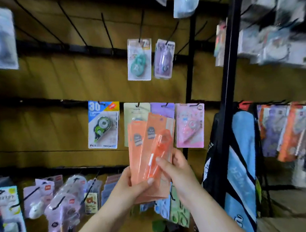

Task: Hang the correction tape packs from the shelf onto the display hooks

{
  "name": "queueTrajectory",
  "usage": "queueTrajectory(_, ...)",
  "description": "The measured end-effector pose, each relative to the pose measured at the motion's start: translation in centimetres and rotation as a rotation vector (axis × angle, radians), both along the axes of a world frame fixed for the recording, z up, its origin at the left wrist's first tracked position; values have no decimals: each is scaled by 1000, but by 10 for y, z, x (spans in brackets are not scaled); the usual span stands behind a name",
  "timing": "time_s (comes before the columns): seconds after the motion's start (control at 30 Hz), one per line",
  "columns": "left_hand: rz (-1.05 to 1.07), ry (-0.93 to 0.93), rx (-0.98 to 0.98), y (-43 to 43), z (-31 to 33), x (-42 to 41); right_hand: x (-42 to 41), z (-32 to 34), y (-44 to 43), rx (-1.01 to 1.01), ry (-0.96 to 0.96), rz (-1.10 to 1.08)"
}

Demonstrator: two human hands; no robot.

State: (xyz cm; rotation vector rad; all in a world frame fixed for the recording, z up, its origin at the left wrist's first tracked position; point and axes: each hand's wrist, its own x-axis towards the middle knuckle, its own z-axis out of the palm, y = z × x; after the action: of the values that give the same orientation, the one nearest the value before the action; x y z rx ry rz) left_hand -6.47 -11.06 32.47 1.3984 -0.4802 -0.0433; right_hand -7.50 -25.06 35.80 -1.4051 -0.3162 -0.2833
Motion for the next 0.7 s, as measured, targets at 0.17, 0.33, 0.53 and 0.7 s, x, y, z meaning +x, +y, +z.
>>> queueTrajectory(0.17,-17,-74,-37,-11,36,6,7,35,-12,-2,-72,5)
queueTrajectory(0.33,22,-126,-67,-13,59,19,15,61,-18,46,-103,20)
queueTrajectory(0.53,57,-132,-134,-10,74,36,27,93,-21,109,-148,-59)
queueTrajectory(0.7,84,-161,-139,-1,96,43,32,139,-41,81,-281,-215)
